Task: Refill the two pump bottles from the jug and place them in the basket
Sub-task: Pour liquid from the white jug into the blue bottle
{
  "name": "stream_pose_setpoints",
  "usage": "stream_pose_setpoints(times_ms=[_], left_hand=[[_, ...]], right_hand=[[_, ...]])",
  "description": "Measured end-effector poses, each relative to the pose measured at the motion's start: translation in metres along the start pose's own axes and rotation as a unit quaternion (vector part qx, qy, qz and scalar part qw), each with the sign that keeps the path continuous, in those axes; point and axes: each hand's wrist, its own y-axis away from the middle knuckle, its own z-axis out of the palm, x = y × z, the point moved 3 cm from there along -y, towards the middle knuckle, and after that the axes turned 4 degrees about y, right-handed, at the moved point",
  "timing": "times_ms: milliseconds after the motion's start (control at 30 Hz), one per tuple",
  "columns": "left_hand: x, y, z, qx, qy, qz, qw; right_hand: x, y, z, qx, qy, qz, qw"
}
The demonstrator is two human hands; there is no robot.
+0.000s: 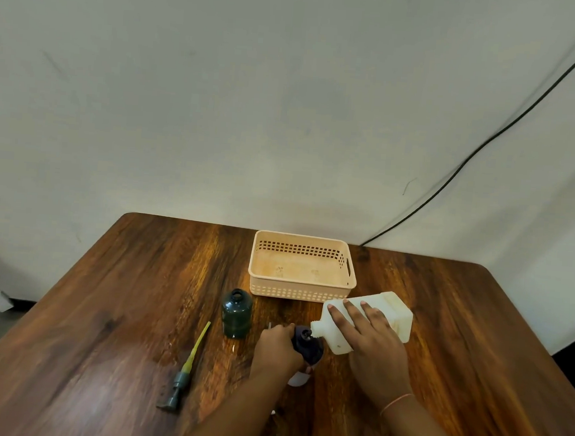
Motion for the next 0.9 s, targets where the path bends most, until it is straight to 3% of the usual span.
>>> stream_pose_setpoints(times_ms=[900], left_hand=[[-0.0034, -0.0054, 0.0066, -0.014, 0.021, -0.021, 0.999]], right_hand=[[0.002, -0.0001, -0.0075, 0.003, -0.016, -0.003, 1.0]])
